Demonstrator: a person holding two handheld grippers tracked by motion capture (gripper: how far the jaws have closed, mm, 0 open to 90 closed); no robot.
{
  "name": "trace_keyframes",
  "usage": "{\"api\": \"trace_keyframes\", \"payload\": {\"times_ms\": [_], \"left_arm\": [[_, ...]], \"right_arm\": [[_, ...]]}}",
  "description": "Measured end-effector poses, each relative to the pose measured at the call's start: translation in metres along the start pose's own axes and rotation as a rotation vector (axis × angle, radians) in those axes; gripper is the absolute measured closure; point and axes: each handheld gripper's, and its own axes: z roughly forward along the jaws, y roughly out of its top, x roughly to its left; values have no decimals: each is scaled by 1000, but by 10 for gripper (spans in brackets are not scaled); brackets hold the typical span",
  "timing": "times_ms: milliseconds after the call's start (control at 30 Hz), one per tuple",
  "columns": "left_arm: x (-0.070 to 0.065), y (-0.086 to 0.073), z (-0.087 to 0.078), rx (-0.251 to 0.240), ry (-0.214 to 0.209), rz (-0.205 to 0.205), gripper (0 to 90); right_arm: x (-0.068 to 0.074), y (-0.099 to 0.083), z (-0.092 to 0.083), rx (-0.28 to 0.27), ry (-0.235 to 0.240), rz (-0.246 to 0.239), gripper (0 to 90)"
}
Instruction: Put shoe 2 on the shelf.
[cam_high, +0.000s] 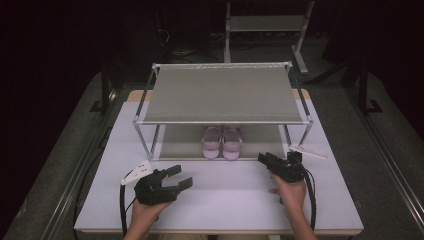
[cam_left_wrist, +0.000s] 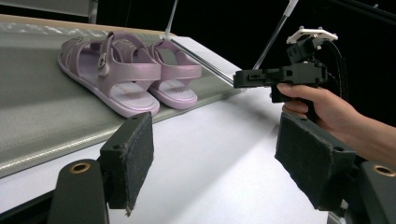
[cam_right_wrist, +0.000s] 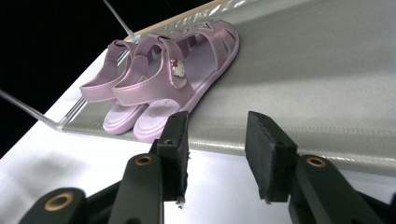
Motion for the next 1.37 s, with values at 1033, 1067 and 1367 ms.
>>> {"api": "trace_keyframes", "payload": {"times_ms": [1033,1067,1367], "left_arm": [[-2,0,0,8,-2,10,274],[-2,0,0,8,-1,11,274],[-2,1,1,6,-8,11,274]], "right_arm": [[-13,-6,-39,44,39,-56,531],[-13,-6,-40,45,41,-55,526],[-14,-11,-56,43,55,-99,438]]}}
